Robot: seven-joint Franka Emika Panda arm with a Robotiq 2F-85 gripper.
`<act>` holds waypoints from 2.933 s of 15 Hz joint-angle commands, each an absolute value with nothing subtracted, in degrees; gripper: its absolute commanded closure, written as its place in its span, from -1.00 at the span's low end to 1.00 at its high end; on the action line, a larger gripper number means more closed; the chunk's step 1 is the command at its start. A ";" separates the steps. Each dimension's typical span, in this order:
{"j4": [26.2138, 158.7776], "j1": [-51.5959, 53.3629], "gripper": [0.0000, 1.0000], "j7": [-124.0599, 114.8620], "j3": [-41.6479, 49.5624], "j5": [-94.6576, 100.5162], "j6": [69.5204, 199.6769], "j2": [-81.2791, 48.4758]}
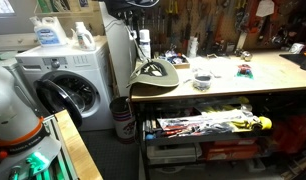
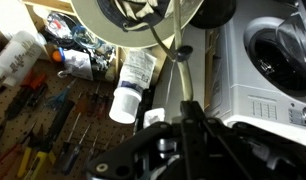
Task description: Hang the hat on the stand.
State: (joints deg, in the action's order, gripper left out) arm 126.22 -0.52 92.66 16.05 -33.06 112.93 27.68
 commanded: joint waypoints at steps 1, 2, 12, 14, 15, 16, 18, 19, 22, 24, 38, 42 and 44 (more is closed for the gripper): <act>123.84 0.75 0.99 93.79 17.45 -37.29 107.25 30.92; 122.89 0.81 0.99 94.00 17.21 -38.30 106.42 31.54; 116.10 2.05 0.99 94.80 15.77 -43.19 104.00 33.92; 115.68 2.56 0.99 95.71 15.24 -43.99 103.99 33.64; 115.52 2.72 0.99 96.08 14.70 -43.78 104.34 33.30; 115.46 3.39 0.99 96.66 14.58 -44.52 104.20 33.04; 115.51 4.10 0.99 97.93 13.98 -45.53 104.60 32.71; 115.59 4.34 0.99 98.54 13.69 -46.39 105.20 32.56; 115.71 3.01 0.96 97.02 12.66 -45.41 104.72 32.46; 115.69 3.00 0.96 97.19 12.63 -45.56 104.71 32.37; 114.18 2.35 0.99 95.73 12.19 -63.58 100.67 26.84; 113.93 0.22 0.99 93.60 10.70 -66.06 102.43 24.48; 113.41 -0.73 0.99 92.30 9.83 -66.22 103.68 23.38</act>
